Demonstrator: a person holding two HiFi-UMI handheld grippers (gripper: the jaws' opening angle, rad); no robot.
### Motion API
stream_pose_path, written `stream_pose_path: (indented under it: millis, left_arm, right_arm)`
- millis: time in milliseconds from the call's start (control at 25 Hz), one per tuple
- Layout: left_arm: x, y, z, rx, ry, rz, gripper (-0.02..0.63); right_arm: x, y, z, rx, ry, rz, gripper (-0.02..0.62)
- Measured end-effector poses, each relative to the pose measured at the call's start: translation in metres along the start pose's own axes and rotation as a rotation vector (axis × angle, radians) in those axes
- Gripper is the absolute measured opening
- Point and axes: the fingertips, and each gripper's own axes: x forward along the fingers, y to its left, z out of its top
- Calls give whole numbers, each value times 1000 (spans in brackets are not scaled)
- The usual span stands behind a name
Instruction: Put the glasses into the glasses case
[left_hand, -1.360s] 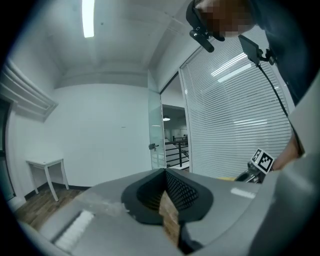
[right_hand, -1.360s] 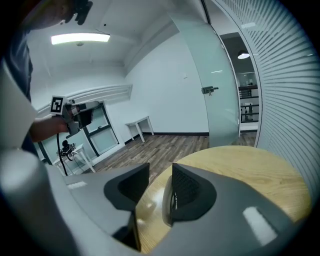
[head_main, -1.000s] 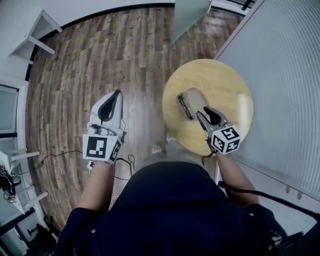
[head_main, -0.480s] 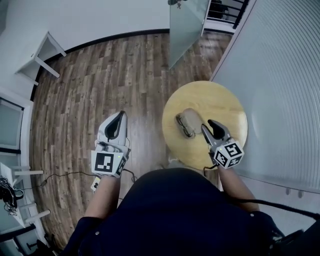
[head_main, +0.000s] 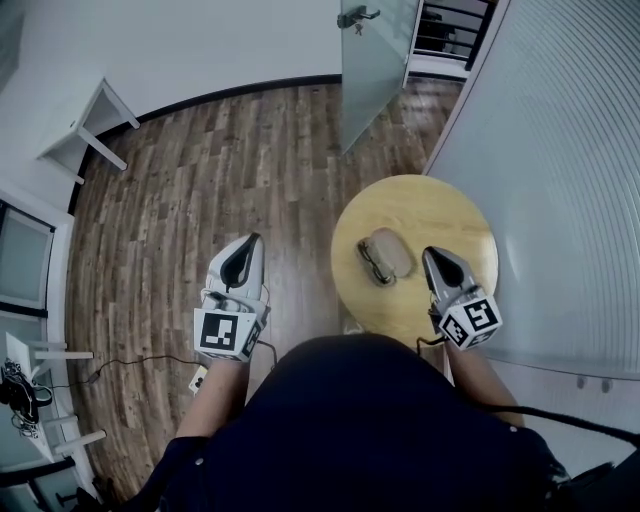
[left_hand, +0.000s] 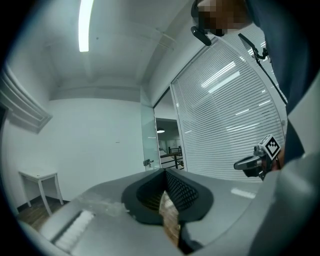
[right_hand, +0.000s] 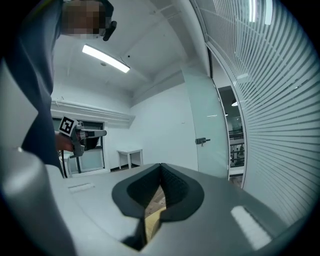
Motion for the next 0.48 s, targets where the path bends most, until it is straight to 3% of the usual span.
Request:
stream_pose_path:
  millis: [480]
  left_arm:
    - [0,5,-16,-13,20,-26,3]
  right_arm:
    - [2,2,-2,-47,1,-40,8]
